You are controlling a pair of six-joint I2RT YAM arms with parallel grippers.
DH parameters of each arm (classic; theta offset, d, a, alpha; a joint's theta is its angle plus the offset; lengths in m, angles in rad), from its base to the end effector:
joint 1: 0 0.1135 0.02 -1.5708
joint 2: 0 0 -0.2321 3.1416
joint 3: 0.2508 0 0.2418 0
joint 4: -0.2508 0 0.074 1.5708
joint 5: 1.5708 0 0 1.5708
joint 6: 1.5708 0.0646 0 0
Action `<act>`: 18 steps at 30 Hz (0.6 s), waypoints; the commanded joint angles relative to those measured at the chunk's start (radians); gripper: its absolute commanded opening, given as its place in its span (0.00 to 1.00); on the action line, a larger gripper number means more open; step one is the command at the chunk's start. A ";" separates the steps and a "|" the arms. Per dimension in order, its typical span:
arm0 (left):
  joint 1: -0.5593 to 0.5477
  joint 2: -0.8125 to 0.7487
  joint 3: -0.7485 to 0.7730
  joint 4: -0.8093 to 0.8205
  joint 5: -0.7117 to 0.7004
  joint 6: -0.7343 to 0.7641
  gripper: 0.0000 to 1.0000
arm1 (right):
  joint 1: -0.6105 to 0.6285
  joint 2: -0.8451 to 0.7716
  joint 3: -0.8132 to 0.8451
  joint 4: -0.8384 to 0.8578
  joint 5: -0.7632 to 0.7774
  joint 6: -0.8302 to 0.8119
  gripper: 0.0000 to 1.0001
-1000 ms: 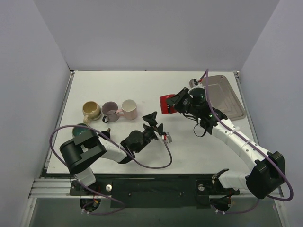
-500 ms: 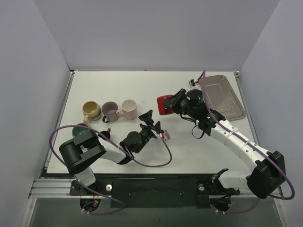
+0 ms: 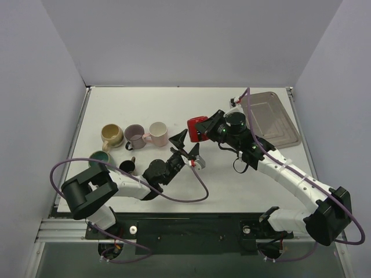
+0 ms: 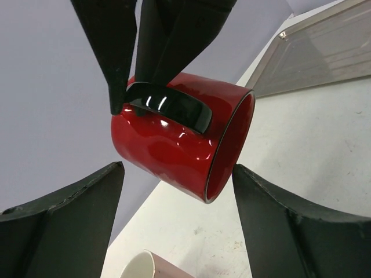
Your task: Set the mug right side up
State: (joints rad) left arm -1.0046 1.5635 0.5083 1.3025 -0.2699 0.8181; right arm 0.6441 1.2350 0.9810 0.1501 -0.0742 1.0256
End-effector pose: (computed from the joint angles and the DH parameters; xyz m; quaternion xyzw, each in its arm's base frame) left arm 0.1852 -0.2592 0.2048 0.4162 0.4569 0.0095 0.7860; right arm 0.2554 0.1978 0.3175 0.1164 0.7336 0.5143 0.4287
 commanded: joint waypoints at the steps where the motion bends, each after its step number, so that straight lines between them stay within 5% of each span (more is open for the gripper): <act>1: 0.015 0.007 0.042 0.239 -0.005 0.022 0.82 | 0.029 -0.072 0.028 0.144 0.025 0.027 0.00; 7: 0.017 -0.003 0.064 0.274 -0.061 0.070 0.70 | 0.061 -0.088 -0.011 0.176 0.039 0.048 0.00; 17: 0.069 -0.040 0.061 0.343 -0.063 0.090 0.67 | 0.080 -0.082 -0.062 0.215 0.036 0.088 0.00; 18: 0.069 -0.045 0.058 0.343 -0.055 0.092 0.56 | 0.080 -0.077 -0.064 0.216 0.031 0.091 0.00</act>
State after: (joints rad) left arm -0.9558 1.5703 0.5438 1.2961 -0.3283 0.9035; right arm 0.7082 1.1908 0.9188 0.2516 -0.0338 1.0954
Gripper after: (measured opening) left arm 0.682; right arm 0.075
